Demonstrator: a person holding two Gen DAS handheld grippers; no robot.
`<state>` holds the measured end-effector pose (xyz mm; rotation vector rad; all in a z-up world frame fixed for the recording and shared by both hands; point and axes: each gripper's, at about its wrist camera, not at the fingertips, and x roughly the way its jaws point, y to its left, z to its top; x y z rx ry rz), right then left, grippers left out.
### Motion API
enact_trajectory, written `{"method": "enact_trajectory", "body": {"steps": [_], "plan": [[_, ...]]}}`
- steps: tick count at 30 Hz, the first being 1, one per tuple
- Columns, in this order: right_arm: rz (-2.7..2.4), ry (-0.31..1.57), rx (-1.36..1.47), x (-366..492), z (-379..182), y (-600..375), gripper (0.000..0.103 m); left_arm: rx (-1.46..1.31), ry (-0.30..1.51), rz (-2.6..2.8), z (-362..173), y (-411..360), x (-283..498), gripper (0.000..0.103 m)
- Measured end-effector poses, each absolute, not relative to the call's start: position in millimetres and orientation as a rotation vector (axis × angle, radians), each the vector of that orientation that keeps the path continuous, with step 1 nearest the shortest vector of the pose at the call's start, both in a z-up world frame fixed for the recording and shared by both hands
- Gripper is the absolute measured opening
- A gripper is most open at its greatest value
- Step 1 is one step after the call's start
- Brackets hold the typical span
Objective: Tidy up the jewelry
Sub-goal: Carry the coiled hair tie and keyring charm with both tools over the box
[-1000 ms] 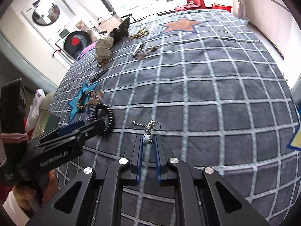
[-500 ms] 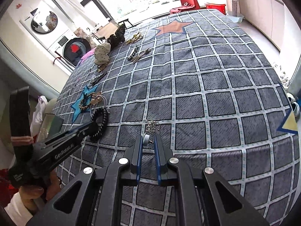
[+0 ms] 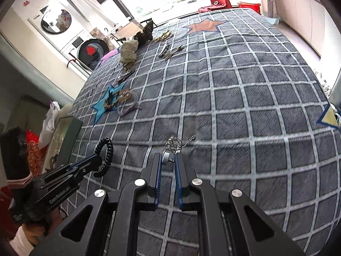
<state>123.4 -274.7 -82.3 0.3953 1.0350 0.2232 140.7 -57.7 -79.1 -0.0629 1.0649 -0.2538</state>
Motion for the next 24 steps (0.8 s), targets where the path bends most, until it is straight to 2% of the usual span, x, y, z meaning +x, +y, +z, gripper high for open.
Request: {"method": "enact_trajectory", "body": {"steps": [24], "plan": [[0.284,1.055,0.299,80,-69,-201,0.013,-0.123,0.942,-0.240,-46,16,52,0.011]]}}
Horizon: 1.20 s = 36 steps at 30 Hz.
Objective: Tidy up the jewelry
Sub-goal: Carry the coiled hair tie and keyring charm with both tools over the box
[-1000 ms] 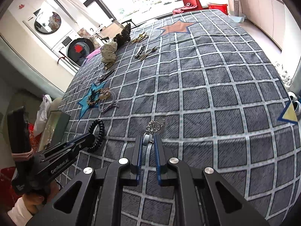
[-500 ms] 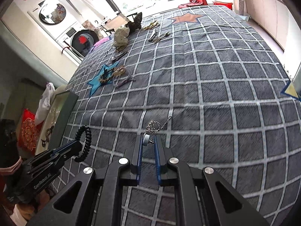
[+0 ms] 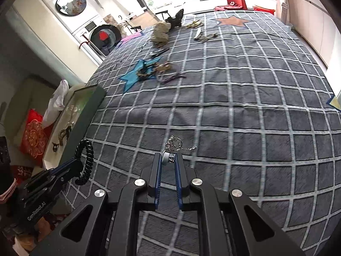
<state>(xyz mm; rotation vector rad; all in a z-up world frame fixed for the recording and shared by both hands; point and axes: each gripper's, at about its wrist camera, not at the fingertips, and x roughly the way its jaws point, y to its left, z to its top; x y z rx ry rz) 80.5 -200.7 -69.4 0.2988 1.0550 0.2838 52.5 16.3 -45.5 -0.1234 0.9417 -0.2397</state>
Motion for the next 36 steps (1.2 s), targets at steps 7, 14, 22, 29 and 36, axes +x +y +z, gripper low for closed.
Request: {"method": "enact_trajectory", "body": {"steps": [7,14,22,29,36], "plan": [[0.316,1.047,0.249,79,-56,-172,0.013,-0.160,0.901,-0.209,-36,45,40,0.011],[0.363,1.031,0.208,83,-40,-137,0.013,-0.187,0.865,-0.166,-26,76,33,0.011],[0.427,1.028,0.156,89,-29,-90,0.013,-0.222,0.833,-0.105,-22,114,26,0.011],[0.479,1.030,0.113,90,-25,-55,0.013,-0.249,0.818,-0.054,-23,146,23,0.011],[0.507,1.031,0.091,89,-23,-37,0.013,-0.265,0.814,0.006,-28,174,19,0.011]]}}
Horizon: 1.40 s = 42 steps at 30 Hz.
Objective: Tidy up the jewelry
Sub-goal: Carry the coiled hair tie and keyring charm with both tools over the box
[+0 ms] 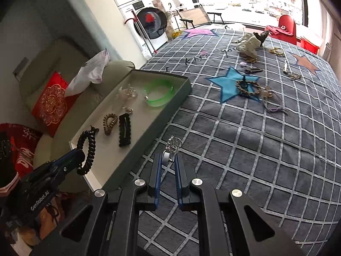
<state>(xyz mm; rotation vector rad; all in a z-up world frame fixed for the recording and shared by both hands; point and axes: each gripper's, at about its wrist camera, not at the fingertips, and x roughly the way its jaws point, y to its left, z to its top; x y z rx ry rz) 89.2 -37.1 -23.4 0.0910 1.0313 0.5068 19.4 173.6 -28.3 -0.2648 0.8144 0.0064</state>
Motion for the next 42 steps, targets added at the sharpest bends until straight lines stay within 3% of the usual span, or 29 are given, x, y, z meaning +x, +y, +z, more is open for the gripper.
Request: {"method": "enact_trajectory", "body": {"steps": [14,42], "plan": [[0.578,1.035,0.052,110,-21,5,0.013,-0.284,0.848,0.144,-49,233,19,0.011],[0.577,1.200,-0.037,181,-88,82,0.013,-0.248,0.986,0.208,-94,234,64,0.011]]}}
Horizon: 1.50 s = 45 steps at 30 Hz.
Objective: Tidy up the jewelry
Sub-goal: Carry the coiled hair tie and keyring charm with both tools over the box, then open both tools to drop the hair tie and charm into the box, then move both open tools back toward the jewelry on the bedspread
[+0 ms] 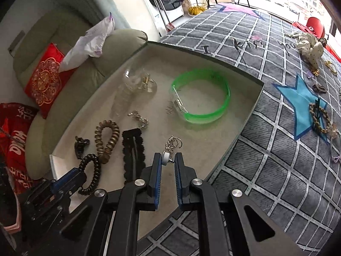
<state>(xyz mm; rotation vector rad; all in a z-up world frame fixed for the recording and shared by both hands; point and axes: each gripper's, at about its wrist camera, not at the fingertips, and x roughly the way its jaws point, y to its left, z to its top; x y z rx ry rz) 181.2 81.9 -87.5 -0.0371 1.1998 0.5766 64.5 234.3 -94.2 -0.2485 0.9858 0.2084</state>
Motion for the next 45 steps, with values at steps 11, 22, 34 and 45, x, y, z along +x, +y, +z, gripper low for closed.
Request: {"method": "enact_trajectory", "body": {"steps": [11,22,34,45], "plan": [[0.556,1.193,-0.090,185,-87,87,0.014,-0.238,1.013,0.231,-98,233,67,0.012],[0.616,1.190,-0.065,184,-81,92,0.051,-0.211,1.030,0.269,-96,231,70,0.012],[0.586,1.102,-0.049,173,-52,53,0.073,-0.144,0.979,0.286,-82,217,67,0.103],[0.380,1.083,0.034,197,-58,-55,0.081,-0.075,0.946,0.283,-56,194,74,0.103]]}}
